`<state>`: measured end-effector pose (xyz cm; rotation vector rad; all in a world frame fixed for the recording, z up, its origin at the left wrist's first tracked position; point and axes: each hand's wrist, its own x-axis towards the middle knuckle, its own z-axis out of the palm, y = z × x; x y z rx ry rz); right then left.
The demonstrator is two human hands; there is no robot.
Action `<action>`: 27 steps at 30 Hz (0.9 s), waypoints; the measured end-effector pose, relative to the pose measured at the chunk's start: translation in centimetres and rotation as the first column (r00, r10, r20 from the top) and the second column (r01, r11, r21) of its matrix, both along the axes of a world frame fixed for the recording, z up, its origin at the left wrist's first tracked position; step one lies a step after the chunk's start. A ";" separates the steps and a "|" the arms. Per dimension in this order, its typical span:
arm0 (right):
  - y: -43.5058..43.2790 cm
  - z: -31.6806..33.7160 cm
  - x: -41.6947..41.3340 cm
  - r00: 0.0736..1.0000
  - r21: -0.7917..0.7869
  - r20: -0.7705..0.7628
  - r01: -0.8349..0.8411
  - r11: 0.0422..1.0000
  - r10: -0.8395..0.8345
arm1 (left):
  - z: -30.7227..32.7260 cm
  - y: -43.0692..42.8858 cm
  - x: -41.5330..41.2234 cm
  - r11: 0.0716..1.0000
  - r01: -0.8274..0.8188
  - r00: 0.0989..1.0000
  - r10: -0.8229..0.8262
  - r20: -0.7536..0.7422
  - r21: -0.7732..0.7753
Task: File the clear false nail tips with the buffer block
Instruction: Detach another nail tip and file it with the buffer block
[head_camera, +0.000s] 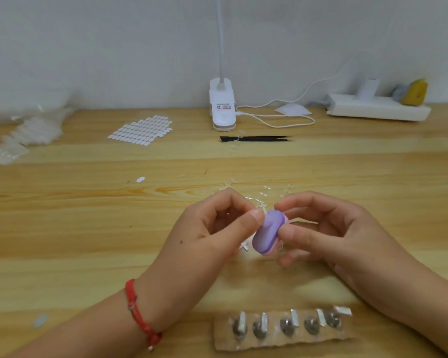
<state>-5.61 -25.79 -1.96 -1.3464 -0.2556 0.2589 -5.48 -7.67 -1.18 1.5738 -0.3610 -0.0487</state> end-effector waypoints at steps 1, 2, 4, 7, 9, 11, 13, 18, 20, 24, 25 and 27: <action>0.1 0.0 0.0 1.000 -0.018 0.001 0.008 1.000 -0.008 | 0.0 0.0 0.0 1.000 -0.006 1.000 0.006 -0.003 -0.006; 0.1 0.1 -0.1 1.000 -0.029 0.002 0.014 0.999 -0.013 | 0.0 0.0 0.0 1.000 -0.011 1.000 0.011 -0.005 -0.006; 0.1 0.1 -0.1 1.000 -0.059 0.014 0.010 0.998 -0.009 | -0.2 0.0 0.1 1.000 -0.010 1.000 0.010 0.001 -0.002; 0.1 0.2 -0.2 0.999 -0.111 0.033 -0.002 0.994 0.006 | -0.1 0.0 0.1 1.000 -0.014 1.000 0.014 -0.002 -0.011; 0.2 0.3 -0.2 0.999 -0.112 0.038 -0.006 0.994 0.011 | 0.0 0.0 0.0 1.000 -0.013 1.000 0.013 -0.007 -0.023; 0.2 0.2 -0.1 0.998 -0.126 0.057 0.004 0.992 0.003 | -0.1 -0.1 0.1 1.000 -0.024 1.000 0.024 -0.009 -0.019; 0.2 0.1 -0.1 0.998 -0.135 0.065 0.019 0.991 -0.011 | -0.2 0.0 0.1 0.999 -0.034 0.999 0.034 -0.012 -0.015; 0.2 0.2 -0.3 0.998 -0.133 0.065 0.013 0.991 -0.004 | -0.3 -0.1 -0.1 0.998 -0.058 0.998 0.059 -0.017 0.025; 0.2 0.2 -0.3 0.998 -0.148 0.059 0.002 0.989 0.007 | -0.3 -0.1 -0.1 0.998 -0.063 0.998 0.064 -0.024 0.029; 0.2 0.0 -0.1 0.998 -0.089 0.030 0.054 0.995 -0.052 | -0.5 0.1 0.1 0.998 -0.044 0.999 0.045 -0.015 0.054; 0.2 0.0 0.0 0.997 -0.049 0.015 0.082 0.995 -0.082 | -0.5 0.1 0.1 0.998 -0.036 0.999 0.037 -0.012 0.055; 0.3 0.0 0.0 0.995 -0.019 0.004 0.100 0.995 -0.100 | -0.5 0.3 0.1 0.999 -0.033 0.999 0.034 -0.013 0.033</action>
